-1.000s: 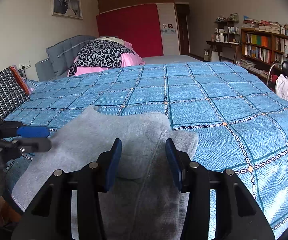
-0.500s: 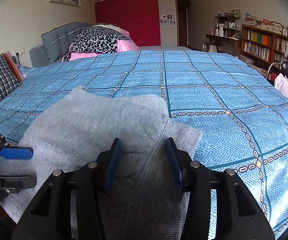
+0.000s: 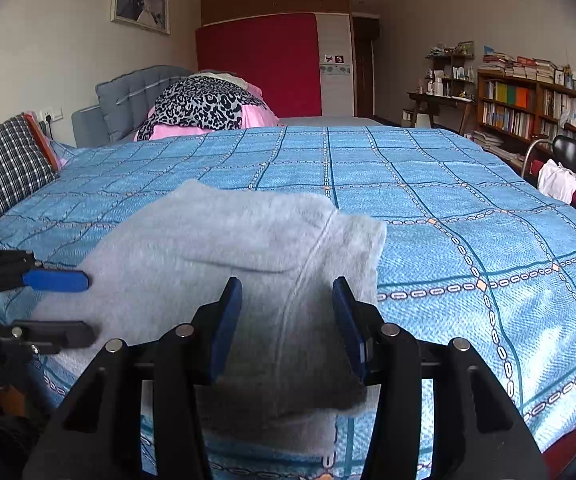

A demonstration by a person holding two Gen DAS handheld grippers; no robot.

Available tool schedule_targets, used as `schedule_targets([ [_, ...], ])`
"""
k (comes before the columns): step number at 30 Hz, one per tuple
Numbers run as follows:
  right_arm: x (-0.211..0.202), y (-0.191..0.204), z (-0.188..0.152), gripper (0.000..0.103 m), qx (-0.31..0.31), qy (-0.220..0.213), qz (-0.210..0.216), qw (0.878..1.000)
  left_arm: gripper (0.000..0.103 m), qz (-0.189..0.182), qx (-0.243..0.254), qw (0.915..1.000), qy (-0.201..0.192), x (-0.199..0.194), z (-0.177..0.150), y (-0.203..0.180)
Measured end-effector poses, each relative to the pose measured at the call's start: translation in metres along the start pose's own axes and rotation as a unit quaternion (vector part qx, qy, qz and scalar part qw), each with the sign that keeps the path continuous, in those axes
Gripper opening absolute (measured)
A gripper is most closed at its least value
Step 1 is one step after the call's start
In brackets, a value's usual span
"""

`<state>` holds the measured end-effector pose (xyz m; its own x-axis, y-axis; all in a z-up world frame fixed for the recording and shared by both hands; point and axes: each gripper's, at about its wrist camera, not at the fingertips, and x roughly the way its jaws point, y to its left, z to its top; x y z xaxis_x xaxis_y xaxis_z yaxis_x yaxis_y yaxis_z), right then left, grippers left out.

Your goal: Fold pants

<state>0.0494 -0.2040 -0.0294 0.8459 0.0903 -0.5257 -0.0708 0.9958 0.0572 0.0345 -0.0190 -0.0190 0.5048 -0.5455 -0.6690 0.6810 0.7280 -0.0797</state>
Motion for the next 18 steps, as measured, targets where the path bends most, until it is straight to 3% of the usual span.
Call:
schedule_targets([
  [4,0.006,0.003,-0.016,0.053,-0.025,-0.001,-0.02,0.999,0.062,0.0,-0.004,1.0,0.001,0.002,-0.003,0.0],
  [13,0.002,-0.003,-0.021,0.056,-0.008,-0.003,-0.007,1.0,0.062,0.002,-0.01,0.9999,-0.005,0.005,-0.009,0.0],
  [16,-0.012,-0.016,-0.012,0.062,0.027,-0.016,0.012,0.999,0.076,-0.012,-0.028,0.9995,-0.011,-0.005,-0.004,0.008],
  [18,-0.018,-0.028,-0.007,0.063,0.053,-0.019,0.02,0.998,0.079,-0.013,-0.041,0.9988,-0.022,-0.013,0.002,0.015],
])
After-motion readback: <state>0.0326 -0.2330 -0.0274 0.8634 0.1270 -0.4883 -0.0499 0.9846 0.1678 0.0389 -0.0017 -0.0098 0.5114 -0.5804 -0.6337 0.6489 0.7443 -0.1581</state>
